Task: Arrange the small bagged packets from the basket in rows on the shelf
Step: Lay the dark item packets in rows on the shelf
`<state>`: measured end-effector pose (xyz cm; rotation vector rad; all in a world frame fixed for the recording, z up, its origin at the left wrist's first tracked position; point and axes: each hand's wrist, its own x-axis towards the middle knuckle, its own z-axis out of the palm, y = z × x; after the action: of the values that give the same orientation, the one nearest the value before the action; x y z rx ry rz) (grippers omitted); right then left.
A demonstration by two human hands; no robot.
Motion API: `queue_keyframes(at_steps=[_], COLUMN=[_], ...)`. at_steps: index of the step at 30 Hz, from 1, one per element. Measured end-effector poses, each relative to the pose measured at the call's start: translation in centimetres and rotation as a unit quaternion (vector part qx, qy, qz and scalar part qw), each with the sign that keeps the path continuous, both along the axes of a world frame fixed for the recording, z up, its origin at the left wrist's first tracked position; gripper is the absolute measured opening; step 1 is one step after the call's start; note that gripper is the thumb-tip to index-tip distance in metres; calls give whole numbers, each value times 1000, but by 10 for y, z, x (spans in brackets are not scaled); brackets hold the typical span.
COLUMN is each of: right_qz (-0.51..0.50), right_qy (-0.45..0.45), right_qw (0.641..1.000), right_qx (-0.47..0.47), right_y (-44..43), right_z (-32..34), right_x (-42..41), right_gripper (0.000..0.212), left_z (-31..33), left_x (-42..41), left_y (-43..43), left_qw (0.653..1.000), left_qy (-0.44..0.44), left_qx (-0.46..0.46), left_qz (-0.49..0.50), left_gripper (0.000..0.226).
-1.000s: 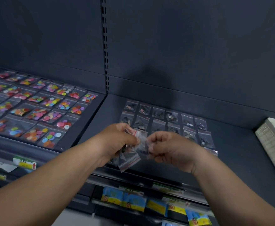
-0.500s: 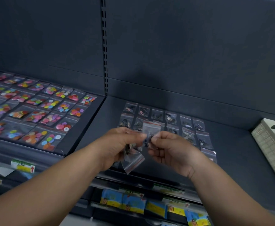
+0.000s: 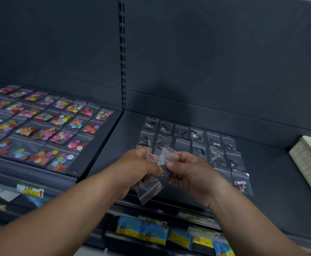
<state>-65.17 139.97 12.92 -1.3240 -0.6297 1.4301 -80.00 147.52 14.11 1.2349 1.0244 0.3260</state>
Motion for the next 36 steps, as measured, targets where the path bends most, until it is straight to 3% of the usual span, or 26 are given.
queue_keyframes(at_steps=[4,8,17,22,24,26,28,32,36], right_qz=[-33,-54,-3,8,19,32,27,57,138], right_qy=[-34,-81,-259,-298,-391,-530,-599,-618,-617], right_qw=[999,994,960,950,916,844,799,784,774], right_qx=[-15,-57,-105,-95,-87,-73,-46,20,22], right_y=[0,-2,0,5,3,-2,-8,-12,-8], right_z=[-5,-12,-33,-34,-32,-28,-23,-23,-32], right_x=[-3,-1,-11,-21,-21,-18,-17,-19,-23], right_gripper=[18,16,12,17,26,38,40,28,26], left_z=[-1,-4,-3,-4,-5,-8,-10,-12,-11], left_x=[-6,-14,-40,-48,-49,-51,-51,-48,-46], left_y=[0,9,17,12,11,11,10,7,5], left_qw=[1000,998,990,991,993,994,995,995,995], left_qy=[12,13,-6,-4,2,6,8,2,-10], left_qx=[-17,-43,-70,-67,-60,-54,-52,-58,-58], left_qz=[-7,51,121,113,102,92,82,80,81], left_gripper=[21,16,16,15,13,11,9,9,9])
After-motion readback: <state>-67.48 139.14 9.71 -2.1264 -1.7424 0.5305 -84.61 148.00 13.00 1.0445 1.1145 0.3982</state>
